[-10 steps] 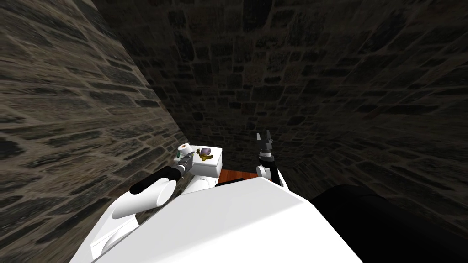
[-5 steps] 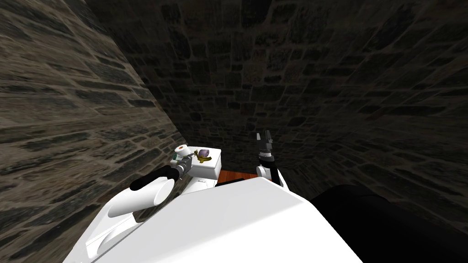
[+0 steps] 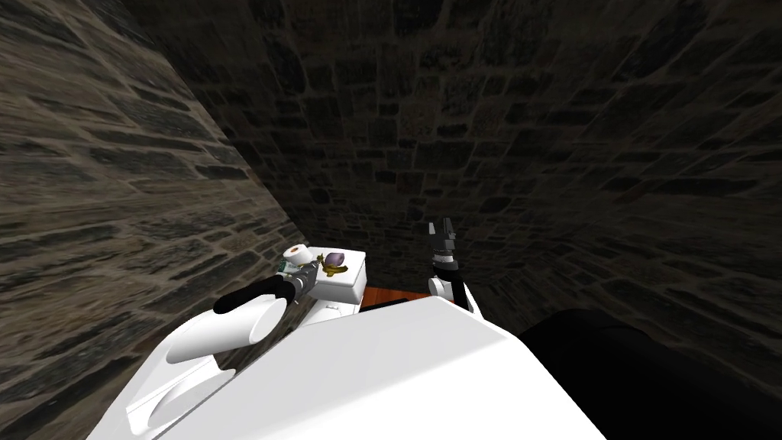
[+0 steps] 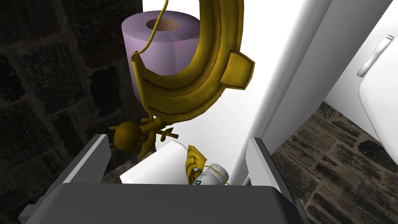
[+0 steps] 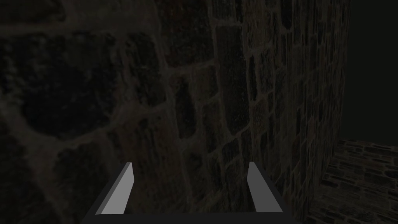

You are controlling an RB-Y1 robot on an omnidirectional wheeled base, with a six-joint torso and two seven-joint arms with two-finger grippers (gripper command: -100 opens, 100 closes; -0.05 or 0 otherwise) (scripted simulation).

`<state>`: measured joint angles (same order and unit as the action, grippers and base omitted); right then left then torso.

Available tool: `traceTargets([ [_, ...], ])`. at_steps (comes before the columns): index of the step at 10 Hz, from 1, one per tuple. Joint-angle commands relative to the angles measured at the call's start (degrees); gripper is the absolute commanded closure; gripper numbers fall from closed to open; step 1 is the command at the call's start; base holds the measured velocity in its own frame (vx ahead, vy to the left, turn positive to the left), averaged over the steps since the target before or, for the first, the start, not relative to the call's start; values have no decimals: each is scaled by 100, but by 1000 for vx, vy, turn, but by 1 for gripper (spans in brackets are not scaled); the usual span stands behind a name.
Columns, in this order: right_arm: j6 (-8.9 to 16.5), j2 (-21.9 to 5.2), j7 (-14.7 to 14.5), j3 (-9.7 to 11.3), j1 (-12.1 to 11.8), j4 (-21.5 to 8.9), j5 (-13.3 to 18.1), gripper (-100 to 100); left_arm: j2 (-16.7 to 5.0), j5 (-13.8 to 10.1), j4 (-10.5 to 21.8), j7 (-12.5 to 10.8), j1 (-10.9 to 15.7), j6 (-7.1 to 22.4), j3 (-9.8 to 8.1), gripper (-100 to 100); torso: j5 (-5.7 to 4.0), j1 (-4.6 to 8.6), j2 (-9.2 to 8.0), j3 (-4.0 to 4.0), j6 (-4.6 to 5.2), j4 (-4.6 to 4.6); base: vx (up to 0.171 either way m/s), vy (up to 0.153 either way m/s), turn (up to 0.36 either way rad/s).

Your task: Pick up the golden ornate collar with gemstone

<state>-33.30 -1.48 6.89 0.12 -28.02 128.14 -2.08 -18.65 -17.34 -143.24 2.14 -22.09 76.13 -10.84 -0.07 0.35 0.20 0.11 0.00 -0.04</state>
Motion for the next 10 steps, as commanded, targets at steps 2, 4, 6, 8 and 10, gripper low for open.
traceTargets([
  [2, 0, 0, 0, 0, 0, 0, 0, 0, -142, -52, -110, -9, 58, 440, -79, -100, 0, 0, 1, 1, 0, 0, 53, -80, -2],
  [4, 0, 0, 0, 0, 0, 0, 0, 0, -229, -67, -210, -11, 84, 699, -111, -100, 0, -4, -1, -1, 0, 0, 40, -75, -2],
  [6, 0, 0, 0, 0, 0, 0, 0, 0, -300, -73, -328, -11, 95, 910, -128, -100, 1, -8, -4, -2, 0, 1, 39, -56, 0],
  [8, 0, 0, 0, 0, 0, 0, 0, 0, -379, -71, -552, -7, 93, 1148, -135, -100, 1, -7, -1, 0, 0, 0, 53, -69, 0],
  [10, 0, -1, 0, 0, 0, 0, 0, 0, -363, -80, -502, -7, 89, 1097, -142, 0, 3, -19, -8, -4, -1, 1, 13, -18, 3],
])
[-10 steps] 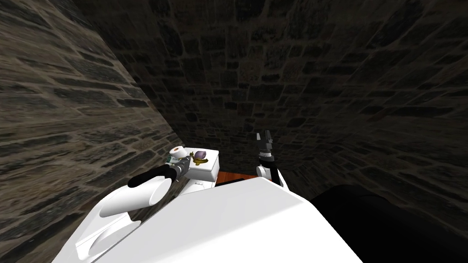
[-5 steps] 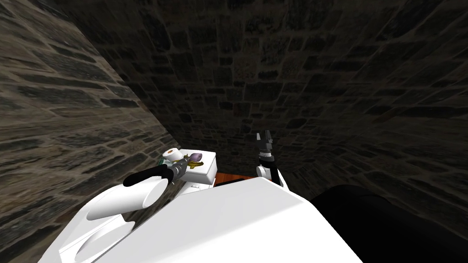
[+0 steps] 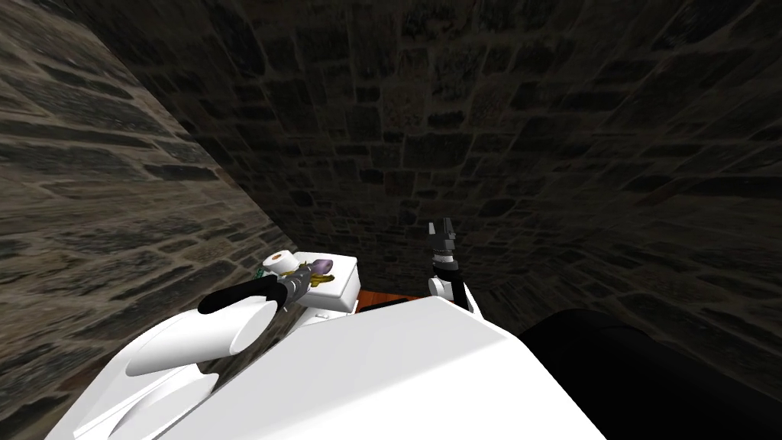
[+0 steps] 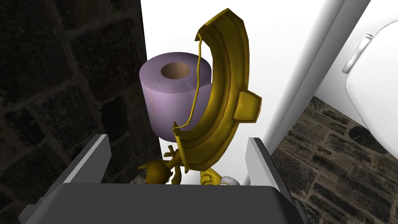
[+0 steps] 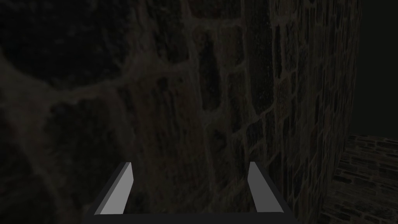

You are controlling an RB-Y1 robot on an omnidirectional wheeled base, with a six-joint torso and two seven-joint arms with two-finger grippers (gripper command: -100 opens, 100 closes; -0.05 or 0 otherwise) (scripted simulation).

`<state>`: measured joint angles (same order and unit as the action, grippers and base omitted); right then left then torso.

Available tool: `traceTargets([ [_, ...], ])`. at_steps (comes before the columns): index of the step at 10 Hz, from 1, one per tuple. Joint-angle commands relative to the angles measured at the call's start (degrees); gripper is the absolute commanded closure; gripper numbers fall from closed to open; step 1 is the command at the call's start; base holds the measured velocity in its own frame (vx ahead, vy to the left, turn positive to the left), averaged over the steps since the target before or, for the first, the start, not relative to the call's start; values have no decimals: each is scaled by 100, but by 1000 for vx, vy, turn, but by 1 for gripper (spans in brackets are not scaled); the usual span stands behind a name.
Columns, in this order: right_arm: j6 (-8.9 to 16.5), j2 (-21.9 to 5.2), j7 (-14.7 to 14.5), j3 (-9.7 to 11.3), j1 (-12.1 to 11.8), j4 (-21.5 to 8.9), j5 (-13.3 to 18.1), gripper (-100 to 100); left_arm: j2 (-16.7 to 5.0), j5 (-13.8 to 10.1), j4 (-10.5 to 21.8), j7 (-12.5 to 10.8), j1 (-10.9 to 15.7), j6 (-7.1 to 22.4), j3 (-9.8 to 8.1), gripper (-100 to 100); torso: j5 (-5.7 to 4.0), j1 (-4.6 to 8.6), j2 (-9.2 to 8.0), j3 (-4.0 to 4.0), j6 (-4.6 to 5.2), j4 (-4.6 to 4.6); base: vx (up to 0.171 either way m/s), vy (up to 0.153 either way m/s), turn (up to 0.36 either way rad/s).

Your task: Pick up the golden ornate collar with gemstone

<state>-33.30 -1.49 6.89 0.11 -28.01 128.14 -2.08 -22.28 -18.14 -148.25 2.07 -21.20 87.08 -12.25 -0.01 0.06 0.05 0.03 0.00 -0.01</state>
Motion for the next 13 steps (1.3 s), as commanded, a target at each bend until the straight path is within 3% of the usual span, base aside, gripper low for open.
traceTargets([
  [1, 0, 0, 0, 0, 0, 0, 0, 0, 7, 34, 167, 23, 37, -126, 24, -100, 0, 0, 0, 0, 0, 0, 2, -3, -19],
  [4, 0, 0, 0, 0, 0, 0, 0, 0, 20, 101, 502, 69, 112, -377, 72, -100, 2, -6, -4, -2, 0, 1, 0, 0, -24],
  [5, 0, 0, 0, 0, 0, 0, 0, 0, 14, 84, 430, 53, 109, -298, 60, -100, 2, -7, -4, -3, 0, 1, 0, 0, 0],
  [6, 0, 0, 0, 0, 0, 0, 0, 0, 14, 85, 445, 58, 110, -321, 60, 100, 2, -6, -5, -3, 0, 1, 0, 0, 0],
  [10, 0, 0, 0, 0, 0, 0, 0, 0, 18, 84, 450, 51, 101, -309, 60, 100, -3, -2, 1, -1, 7, 4, -1, 0, 3],
  [11, 0, 0, 0, 0, 0, 0, 0, 0, 18, 84, 451, 50, 101, -308, 60, 0, -3, -2, 1, -1, 8, 4, 0, 0, 0],
  [12, 0, 0, 0, 0, 0, 0, 0, 0, 11, 56, 279, 39, 62, -209, 40, 100, -3, -1, 1, -1, 8, 4, 2, 0, 15],
  [13, 0, 0, 0, 0, 0, 0, 0, 0, 7, 34, 167, 23, 37, -126, 24, 100, -5, 0, -1, -3, 7, 5, 3, 1, 25],
])
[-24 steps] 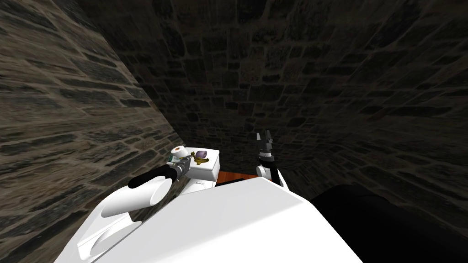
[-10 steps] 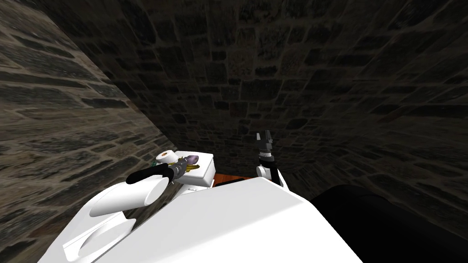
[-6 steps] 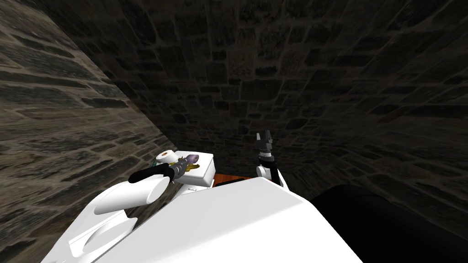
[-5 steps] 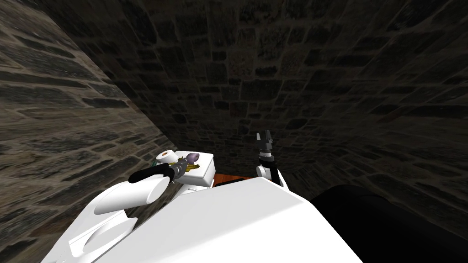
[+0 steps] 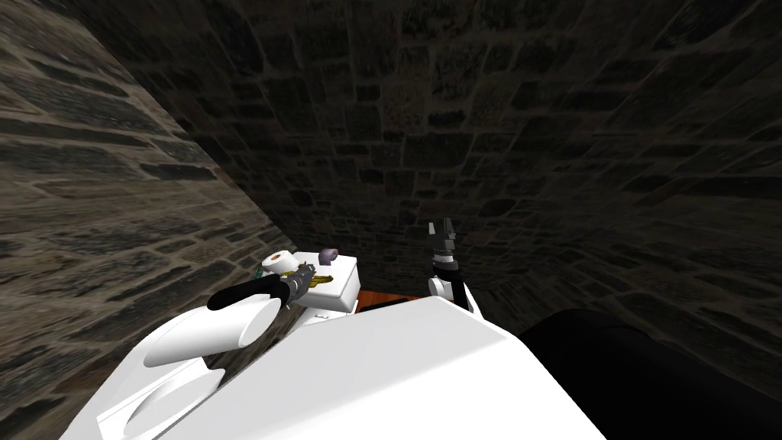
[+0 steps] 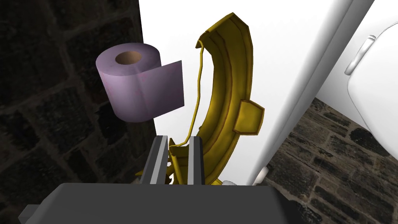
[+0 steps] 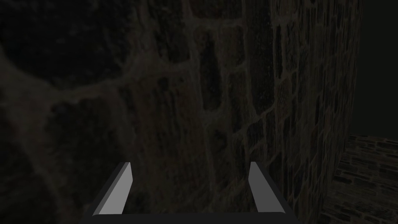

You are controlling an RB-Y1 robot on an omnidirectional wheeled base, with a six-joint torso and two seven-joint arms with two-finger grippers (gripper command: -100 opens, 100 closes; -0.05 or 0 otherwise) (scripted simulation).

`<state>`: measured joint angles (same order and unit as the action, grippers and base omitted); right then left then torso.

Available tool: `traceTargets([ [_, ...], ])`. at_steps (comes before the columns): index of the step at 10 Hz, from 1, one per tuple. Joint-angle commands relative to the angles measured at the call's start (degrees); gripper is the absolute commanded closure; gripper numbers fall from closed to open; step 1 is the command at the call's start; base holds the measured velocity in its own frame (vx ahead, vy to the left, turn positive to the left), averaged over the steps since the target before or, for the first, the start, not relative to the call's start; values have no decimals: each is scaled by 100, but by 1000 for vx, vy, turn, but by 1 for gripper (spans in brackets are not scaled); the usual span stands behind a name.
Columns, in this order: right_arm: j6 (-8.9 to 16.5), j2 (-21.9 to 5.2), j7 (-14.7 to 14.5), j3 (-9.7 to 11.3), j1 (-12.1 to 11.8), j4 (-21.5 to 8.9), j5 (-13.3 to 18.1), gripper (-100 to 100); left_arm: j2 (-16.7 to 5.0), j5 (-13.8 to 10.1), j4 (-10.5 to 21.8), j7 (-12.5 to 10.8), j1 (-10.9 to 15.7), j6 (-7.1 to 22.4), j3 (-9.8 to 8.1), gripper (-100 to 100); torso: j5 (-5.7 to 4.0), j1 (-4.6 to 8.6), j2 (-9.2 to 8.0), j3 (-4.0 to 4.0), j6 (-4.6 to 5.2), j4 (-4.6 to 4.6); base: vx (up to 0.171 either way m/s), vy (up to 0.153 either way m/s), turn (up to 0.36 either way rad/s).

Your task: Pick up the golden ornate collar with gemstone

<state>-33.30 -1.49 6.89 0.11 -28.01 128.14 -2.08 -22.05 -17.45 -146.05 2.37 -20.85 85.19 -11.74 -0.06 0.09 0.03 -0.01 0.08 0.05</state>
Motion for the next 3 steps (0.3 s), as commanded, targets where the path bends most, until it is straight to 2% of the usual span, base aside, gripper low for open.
traceTargets([
  [1, 0, 0, 0, 0, 0, 0, 0, 0, -20, -58, -164, -22, -22, 147, -43, 100, 0, 0, 0, 0, 0, 0, 1, 0, 20],
  [2, 0, 0, 0, 0, 0, 0, 0, 0, -11, -36, -114, -17, -21, 91, -26, 100, 0, 0, -1, -1, 0, 0, 0, 0, 0],
  [3, 0, 0, 0, 0, 0, 0, 0, 0, -12, -41, -127, -20, -24, 110, -31, 0, 1, -1, 0, 1, 1, -1, 0, 0, 0],
])
